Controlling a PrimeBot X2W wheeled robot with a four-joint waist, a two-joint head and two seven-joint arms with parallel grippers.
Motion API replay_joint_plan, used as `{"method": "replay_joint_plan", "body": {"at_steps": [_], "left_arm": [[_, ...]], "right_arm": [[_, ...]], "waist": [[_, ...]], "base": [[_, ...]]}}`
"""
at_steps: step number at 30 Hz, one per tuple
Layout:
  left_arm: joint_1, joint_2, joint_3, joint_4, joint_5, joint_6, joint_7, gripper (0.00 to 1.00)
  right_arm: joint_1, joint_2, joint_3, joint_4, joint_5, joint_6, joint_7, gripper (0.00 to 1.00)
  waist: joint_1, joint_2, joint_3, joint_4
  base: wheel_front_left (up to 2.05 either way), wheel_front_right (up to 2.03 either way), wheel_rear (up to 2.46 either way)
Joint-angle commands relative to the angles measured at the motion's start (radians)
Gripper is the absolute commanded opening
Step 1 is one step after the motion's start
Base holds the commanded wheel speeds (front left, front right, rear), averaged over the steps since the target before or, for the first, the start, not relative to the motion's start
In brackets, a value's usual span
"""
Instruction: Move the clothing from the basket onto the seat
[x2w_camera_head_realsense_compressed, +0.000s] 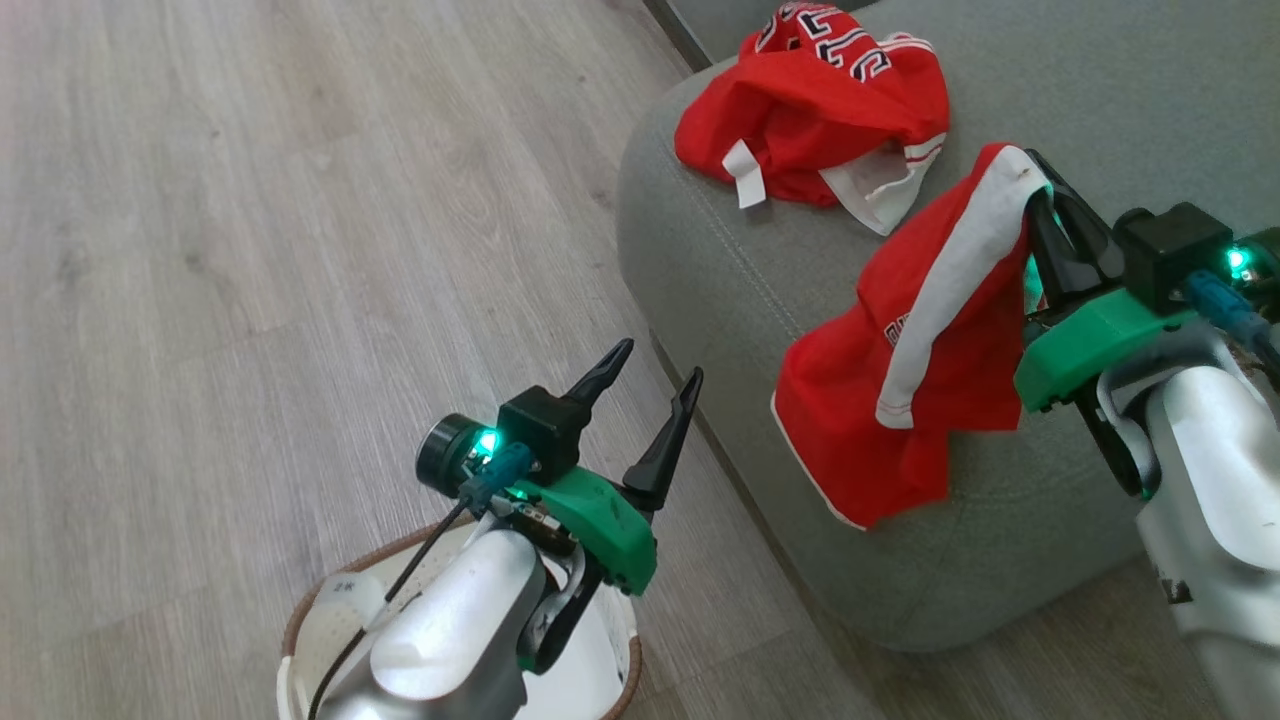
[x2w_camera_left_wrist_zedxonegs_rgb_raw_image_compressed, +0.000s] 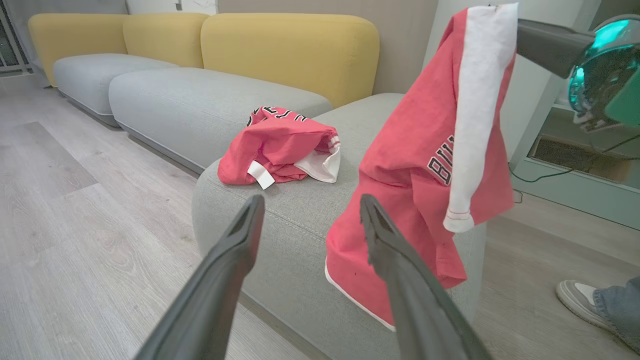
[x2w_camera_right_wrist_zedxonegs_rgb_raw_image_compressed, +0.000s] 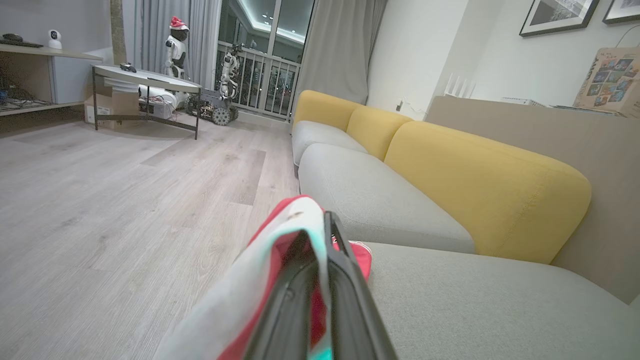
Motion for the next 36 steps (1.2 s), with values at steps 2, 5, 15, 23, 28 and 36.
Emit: {"method": "replay_joint_plan", "body": {"at_steps": [2, 5, 15, 23, 28, 36], "left_arm": [[-0.031, 0.004, 0.037, -0.038, 0.010, -0.007, -0.012, 1.00], [-0.032, 0.003, 0.039, -0.042, 0.016, -0.008, -0.012, 1.00], [-0.049, 0.003, 0.058, -0.074, 0.053, -0.003, -0.013, 1.00], [-0.093, 0.018, 0.051, -0.108, 0.096, -0.009, -0.013, 1.00], [-0.124, 0.041, 0.052, -0.144, 0.116, -0.003, -0.007, 1.00], [-0.173, 0.081, 0.060, -0.214, 0.138, 0.010, 0.020, 1.00]], "right_arm": [[-0.059, -0.019, 0.020, -0.048, 0.014, 0.000, 0.016, 0.00], [-0.082, -0.037, 0.031, -0.046, 0.026, 0.000, 0.029, 0.00], [-0.286, -0.116, 0.099, 0.046, 0.092, 0.000, 0.064, 0.00], [-0.511, -0.207, 0.058, 0.162, 0.102, 0.000, 0.058, 0.00], [-0.698, -0.267, 0.010, 0.248, 0.058, 0.000, 0.078, 0.00], [-0.936, -0.340, -0.133, 0.371, -0.117, 0.000, 0.060, 0.00]], "waist": [[0.0000, 0.0000, 0.013, -0.003], [0.0000, 0.0000, 0.021, 0.009], [0.0000, 0.0000, 0.100, 0.073], [0.0000, 0.0000, 0.227, 0.152], [0.0000, 0.0000, 0.314, 0.191], [0.0000, 0.0000, 0.454, 0.243]], "base": [[0.00, 0.00, 0.00], [0.00, 0.00, 0.00], [0.00, 0.00, 0.00], [0.00, 0.00, 0.00], [0.00, 0.00, 0.00], [0.00, 0.00, 0.00]]}}
